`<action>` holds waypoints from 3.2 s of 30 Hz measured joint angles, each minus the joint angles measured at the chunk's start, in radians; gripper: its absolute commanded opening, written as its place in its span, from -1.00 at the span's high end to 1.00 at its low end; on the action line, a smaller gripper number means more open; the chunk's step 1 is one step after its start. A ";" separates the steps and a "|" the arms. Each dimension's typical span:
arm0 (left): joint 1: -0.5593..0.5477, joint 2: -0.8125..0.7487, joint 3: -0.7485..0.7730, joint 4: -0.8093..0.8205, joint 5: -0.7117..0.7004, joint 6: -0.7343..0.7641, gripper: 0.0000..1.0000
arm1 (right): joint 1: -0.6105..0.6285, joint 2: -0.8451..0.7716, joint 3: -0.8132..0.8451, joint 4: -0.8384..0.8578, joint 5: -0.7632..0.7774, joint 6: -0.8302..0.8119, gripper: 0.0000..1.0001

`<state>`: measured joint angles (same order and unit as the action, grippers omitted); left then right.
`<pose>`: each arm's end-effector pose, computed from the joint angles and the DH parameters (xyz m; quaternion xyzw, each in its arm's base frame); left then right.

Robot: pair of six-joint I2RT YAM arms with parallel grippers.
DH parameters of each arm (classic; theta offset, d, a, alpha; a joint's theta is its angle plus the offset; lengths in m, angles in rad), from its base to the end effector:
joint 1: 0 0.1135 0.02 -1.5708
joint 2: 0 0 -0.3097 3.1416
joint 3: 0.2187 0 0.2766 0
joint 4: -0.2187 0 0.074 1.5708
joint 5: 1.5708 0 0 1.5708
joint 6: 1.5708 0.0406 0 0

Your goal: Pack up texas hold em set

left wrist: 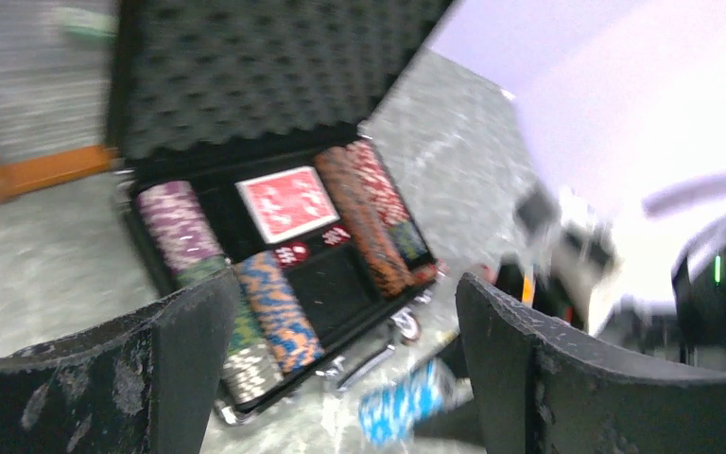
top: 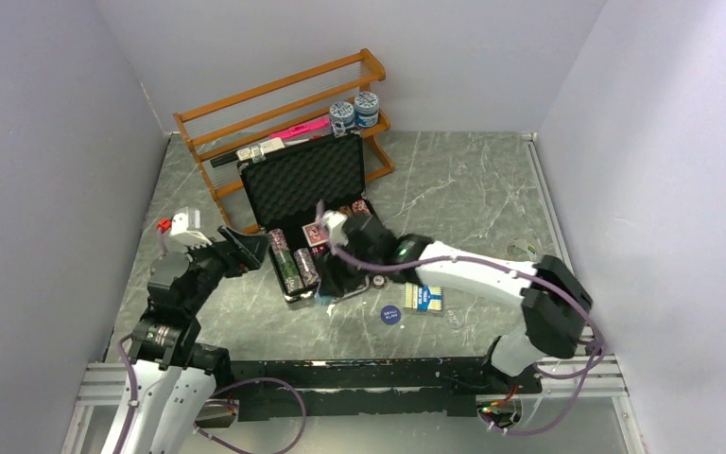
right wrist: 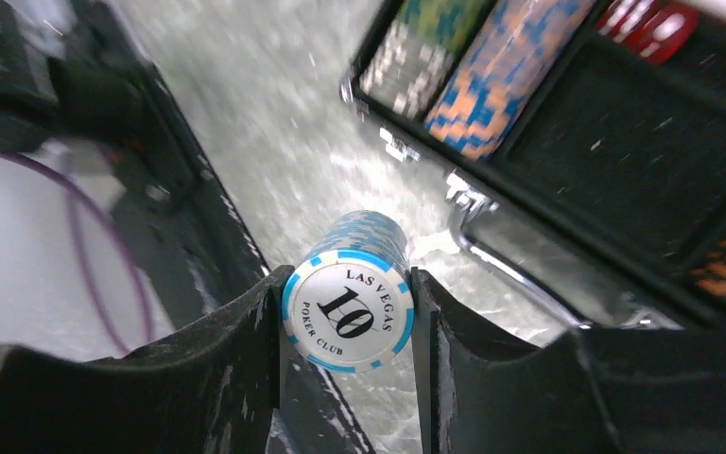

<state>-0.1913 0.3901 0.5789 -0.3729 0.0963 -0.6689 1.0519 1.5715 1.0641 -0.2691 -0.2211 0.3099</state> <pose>0.0974 -0.0228 0.3199 -0.1518 0.7537 -0.2998 0.5648 0.1740 0.3226 0.2648 -0.3721 0.8387 0.3210 0.2347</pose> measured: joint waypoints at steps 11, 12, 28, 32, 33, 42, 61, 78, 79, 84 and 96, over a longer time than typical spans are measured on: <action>0.000 0.214 -0.071 0.497 0.691 -0.050 -0.79 | -0.270 -0.169 0.059 0.207 -0.472 0.144 0.51; 0.000 0.241 -0.071 0.527 0.743 -0.059 -0.79 | -0.272 -0.168 0.059 0.231 -0.508 0.162 0.51; -0.044 0.289 -0.042 0.568 1.051 -0.034 -0.04 | -0.273 -0.122 0.118 0.431 -0.784 0.329 0.29; -0.045 0.307 -0.017 0.566 1.067 -0.026 0.21 | -0.274 -0.116 0.119 0.435 -0.784 0.326 0.22; -0.045 0.312 -0.011 0.562 1.070 -0.025 0.27 | -0.275 -0.116 0.121 0.435 -0.782 0.323 0.18; -0.045 0.333 0.018 0.476 0.993 0.038 0.90 | -0.260 -0.116 0.110 0.488 -0.636 0.377 -0.60; -0.047 0.227 -0.041 0.511 0.372 0.095 0.90 | -0.047 -0.009 0.229 0.374 0.201 0.661 -0.37; -0.046 0.148 -0.171 0.640 0.232 -0.144 0.90 | -0.018 0.050 0.219 0.510 0.372 0.679 -0.32; -0.046 0.148 -0.171 0.641 0.230 -0.147 0.90 | -0.017 0.061 0.220 0.509 0.374 0.680 -0.27; -0.046 0.148 -0.180 0.639 0.222 -0.166 0.90 | -0.011 0.078 0.224 0.509 0.378 0.698 0.23; -0.046 0.164 -0.076 0.455 0.209 -0.102 -0.55 | -0.007 0.101 0.286 0.443 0.385 0.719 0.73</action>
<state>-0.2375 0.5545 0.5026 0.0818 0.3054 -0.7708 1.0447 1.6730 1.3499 0.1738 0.1642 1.0286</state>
